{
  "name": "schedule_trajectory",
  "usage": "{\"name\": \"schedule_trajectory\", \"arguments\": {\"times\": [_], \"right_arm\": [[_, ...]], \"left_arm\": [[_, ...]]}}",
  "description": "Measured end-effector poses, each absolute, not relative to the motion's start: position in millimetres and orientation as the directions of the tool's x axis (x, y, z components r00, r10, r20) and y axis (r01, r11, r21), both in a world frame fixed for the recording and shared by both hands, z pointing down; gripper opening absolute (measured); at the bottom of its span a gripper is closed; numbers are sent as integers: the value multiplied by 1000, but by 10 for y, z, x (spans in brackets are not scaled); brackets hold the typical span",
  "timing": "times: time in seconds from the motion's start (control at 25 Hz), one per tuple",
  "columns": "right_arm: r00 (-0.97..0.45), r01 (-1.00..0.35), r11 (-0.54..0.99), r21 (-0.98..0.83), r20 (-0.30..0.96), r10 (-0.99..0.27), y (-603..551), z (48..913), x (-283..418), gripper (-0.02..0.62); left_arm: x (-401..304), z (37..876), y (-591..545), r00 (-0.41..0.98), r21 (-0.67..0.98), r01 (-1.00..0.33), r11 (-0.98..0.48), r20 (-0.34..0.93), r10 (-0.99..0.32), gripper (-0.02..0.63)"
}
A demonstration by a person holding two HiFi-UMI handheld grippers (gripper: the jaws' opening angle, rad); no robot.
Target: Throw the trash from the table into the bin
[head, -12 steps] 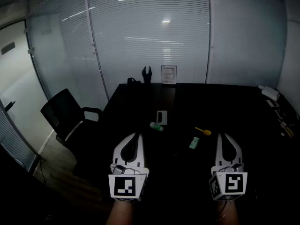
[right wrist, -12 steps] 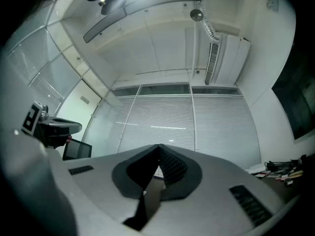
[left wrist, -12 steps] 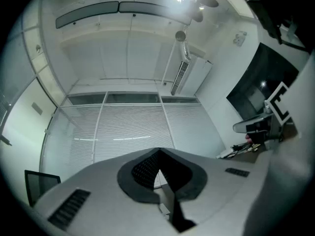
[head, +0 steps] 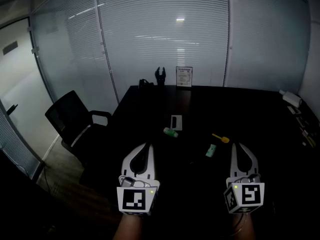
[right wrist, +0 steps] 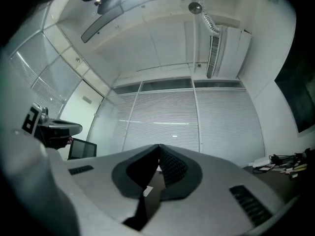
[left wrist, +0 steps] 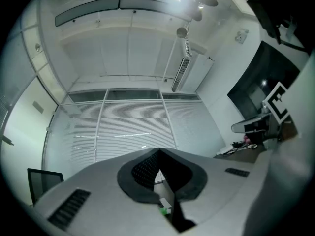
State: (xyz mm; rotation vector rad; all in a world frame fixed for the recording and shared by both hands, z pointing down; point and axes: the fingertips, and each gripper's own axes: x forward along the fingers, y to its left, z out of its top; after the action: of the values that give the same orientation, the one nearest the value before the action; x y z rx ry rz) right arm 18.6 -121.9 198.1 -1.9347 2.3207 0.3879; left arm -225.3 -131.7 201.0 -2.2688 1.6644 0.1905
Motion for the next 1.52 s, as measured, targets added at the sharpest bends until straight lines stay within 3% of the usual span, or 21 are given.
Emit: {"name": "schedule_trajectory", "arguments": {"times": [0.4, 0.76, 1.52], "right_arm": [[-234, -967, 204, 155, -205, -951, -1363, 2081, -106, 9], [-237, -965, 214, 153, -152, -959, -1502, 2333, -308, 64], [-278, -952, 269, 149, -45, -959, -2343, 2781, -338, 78]], "left_arm": [[-2484, 2075, -1411, 307, -143, -950, -277, -288, -907, -3], [-2697, 2216, -1513, 327, -150, -943, -297, -268, -906, -3], [-2748, 2332, -2184, 295, -145, -953, -266, -247, -923, -3]]}}
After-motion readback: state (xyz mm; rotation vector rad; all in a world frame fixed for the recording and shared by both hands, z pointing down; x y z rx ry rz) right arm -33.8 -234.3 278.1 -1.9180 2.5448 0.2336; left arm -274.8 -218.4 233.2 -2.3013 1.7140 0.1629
